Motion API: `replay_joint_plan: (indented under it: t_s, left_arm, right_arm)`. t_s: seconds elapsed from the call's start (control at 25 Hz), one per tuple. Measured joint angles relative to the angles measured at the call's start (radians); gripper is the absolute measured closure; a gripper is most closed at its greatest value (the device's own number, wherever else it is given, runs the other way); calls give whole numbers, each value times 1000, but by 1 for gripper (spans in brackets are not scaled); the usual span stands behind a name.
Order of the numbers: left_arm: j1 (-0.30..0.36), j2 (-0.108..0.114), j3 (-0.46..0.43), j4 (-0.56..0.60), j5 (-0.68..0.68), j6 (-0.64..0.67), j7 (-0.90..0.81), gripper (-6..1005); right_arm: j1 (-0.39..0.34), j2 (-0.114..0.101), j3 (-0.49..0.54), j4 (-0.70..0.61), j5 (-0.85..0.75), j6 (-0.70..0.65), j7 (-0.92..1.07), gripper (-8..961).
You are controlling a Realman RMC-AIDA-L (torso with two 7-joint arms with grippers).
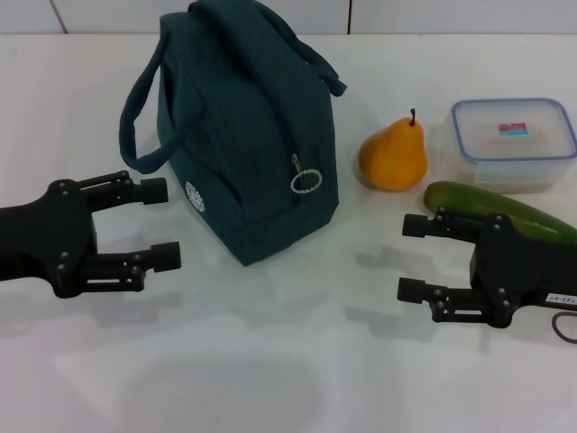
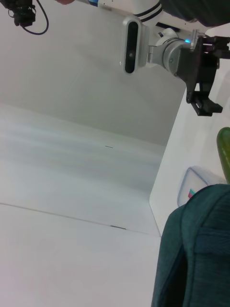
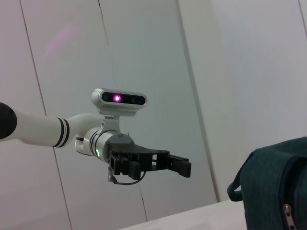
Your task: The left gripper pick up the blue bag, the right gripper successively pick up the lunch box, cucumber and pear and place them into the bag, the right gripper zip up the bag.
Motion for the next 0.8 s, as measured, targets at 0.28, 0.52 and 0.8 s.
replay_joint_plan:
  t_s: [0.28, 0.52, 0.8]
  left_arm:
    - [1, -8, -33, -7, -1, 0, 2, 116]
    - [3, -19, -66, -9, -28, 0, -4, 116]
    - [-74, -11, -222, -9, -105, -90, -209, 116]
  right_arm:
    - [7, -2, 4, -1, 0, 6, 0, 175]
    - [9, -2, 4, -2, 0, 20, 0, 175]
    - [11, -3, 5, -4, 13, 36, 0, 175]
